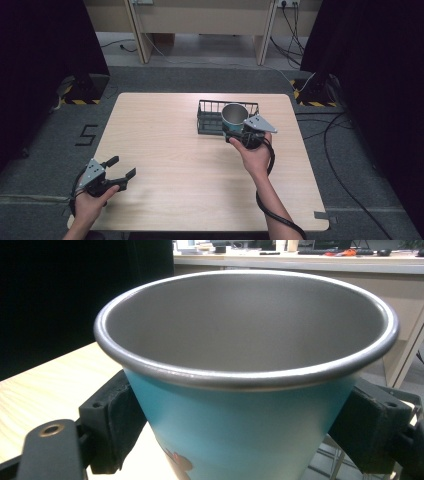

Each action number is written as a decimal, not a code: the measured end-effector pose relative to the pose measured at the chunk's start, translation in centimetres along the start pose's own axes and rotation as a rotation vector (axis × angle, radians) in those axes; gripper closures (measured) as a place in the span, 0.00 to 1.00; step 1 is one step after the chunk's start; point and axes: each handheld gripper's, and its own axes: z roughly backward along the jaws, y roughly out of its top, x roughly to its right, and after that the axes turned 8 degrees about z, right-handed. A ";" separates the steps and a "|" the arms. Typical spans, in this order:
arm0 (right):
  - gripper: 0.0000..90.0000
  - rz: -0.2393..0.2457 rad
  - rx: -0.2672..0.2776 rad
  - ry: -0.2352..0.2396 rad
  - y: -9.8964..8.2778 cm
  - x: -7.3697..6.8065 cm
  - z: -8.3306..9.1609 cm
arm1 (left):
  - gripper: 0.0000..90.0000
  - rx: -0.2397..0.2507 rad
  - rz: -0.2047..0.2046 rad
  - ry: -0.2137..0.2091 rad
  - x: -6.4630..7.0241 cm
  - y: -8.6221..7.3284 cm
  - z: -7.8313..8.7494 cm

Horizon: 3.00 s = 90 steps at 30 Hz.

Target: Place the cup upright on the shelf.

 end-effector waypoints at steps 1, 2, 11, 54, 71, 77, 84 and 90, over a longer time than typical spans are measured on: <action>0.19 0.000 0.000 0.000 0.2 0.1 -0.2 | 0.16 0.001 0.000 0.000 0.0 0.0 0.0; 0.19 -0.002 0.001 -0.001 0.3 0.1 -0.3 | 0.16 0.000 0.000 -0.001 0.0 0.0 0.0; 0.19 -0.015 0.006 -0.014 1.1 0.8 -1.0 | 0.16 0.001 0.000 0.000 0.0 0.0 0.0; 0.19 -0.042 -0.002 -0.069 3.4 3.0 -4.5 | 0.17 0.005 -0.001 -0.005 0.0 0.0 0.1; 0.19 -0.065 -0.050 -0.087 3.2 3.7 -6.8 | 0.17 0.012 0.002 -0.007 0.0 0.1 0.1; 0.19 -0.080 -0.069 -0.096 2.6 3.9 -7.3 | 0.17 0.017 0.001 -0.008 0.0 0.1 0.2; 0.19 -0.088 -0.068 -0.101 2.6 4.0 -7.7 | 0.17 0.018 0.003 -0.008 0.0 0.1 0.2; 0.19 -0.097 -0.068 -0.105 2.7 4.2 -8.1 | 0.17 0.018 0.004 -0.007 0.0 0.1 0.2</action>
